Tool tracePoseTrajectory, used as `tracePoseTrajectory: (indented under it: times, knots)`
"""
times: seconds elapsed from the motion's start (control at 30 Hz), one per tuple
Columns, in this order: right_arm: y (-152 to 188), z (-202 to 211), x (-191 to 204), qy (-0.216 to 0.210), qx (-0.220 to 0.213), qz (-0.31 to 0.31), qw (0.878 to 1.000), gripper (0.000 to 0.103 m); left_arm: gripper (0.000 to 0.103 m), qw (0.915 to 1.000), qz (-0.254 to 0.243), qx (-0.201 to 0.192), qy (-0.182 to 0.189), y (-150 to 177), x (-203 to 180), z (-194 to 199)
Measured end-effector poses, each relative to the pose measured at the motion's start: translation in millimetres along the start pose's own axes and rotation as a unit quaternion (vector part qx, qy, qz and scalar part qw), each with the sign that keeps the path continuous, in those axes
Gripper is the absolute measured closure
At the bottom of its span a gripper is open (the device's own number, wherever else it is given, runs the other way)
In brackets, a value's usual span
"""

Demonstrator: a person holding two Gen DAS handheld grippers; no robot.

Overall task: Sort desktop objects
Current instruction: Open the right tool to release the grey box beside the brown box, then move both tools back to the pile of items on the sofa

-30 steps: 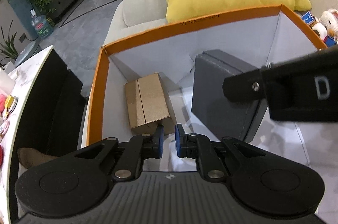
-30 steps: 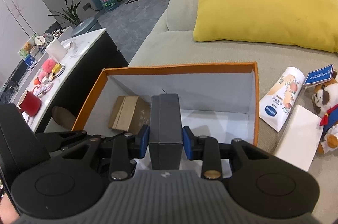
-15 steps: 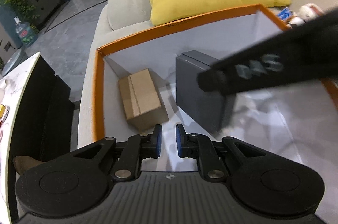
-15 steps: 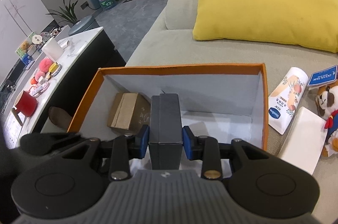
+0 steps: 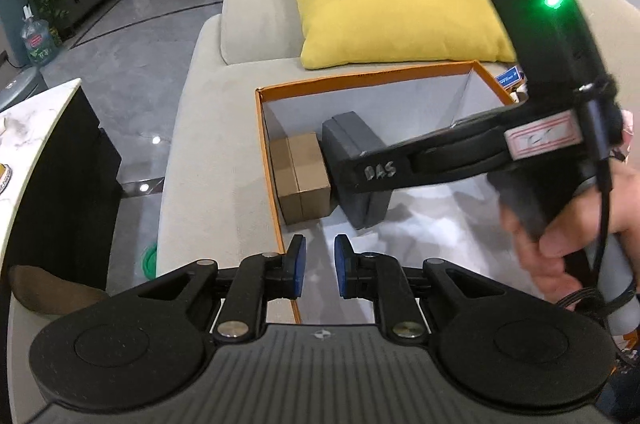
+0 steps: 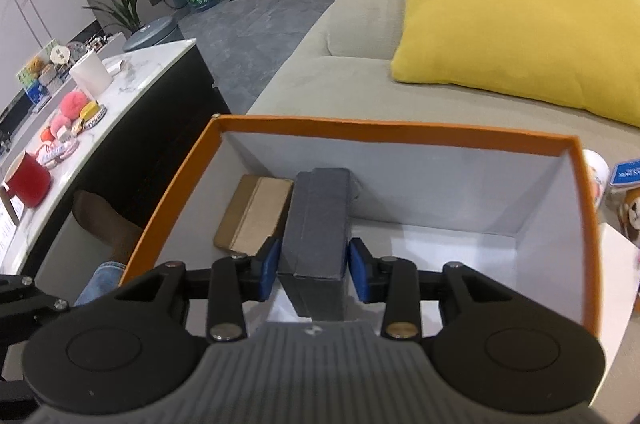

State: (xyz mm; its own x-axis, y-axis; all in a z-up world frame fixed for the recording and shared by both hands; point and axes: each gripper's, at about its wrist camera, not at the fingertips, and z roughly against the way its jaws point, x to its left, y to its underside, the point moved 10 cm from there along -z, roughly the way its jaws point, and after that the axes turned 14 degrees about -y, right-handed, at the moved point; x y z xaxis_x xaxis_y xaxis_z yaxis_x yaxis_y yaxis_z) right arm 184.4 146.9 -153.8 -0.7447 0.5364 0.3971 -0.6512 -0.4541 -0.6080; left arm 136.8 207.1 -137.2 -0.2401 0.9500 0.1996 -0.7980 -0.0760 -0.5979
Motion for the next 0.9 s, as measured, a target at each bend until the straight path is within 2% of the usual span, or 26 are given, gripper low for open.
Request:
tracePoseTrajectory:
  times: [0.3, 0.37, 0.4, 0.6, 0.67, 0.7, 0.9]
  knots:
    - [5, -10, 7, -0.038, 0.013, 0.025, 0.999, 0.049, 0.085, 0.9995, 0.021, -0.010, 0.020, 6, 5, 8]
    - [6, -4, 10, -0.047, 0.013, 0.033, 0.998, 0.037, 0.085, 0.9994, 0.022, -0.013, 0.023, 8, 4, 11]
    - [7, 0, 14, -0.052, 0.013, 0.043, 0.998, 0.036, 0.085, 0.9994, 0.021, -0.015, 0.023, 8, 4, 13]
    - [15, 5, 26, -0.035, 0.029, 0.136, 0.990, 0.039, 0.085, 0.9992, 0.024, -0.023, 0.023, 7, 7, 16]
    - [16, -2, 26, -0.019, 0.042, 0.177, 0.983, 0.049, 0.085, 0.9990, 0.026, -0.025, 0.027, 6, 7, 16]
    - [16, -6, 26, -0.015, 0.049, 0.190, 0.980, 0.050, 0.085, 0.9989, 0.028, -0.025, 0.029, 6, 8, 17]
    - [10, -20, 21, -0.009, 0.069, 0.241, 0.968, 0.053, 0.085, 0.9989, 0.027, -0.027, 0.029, 6, 9, 18]
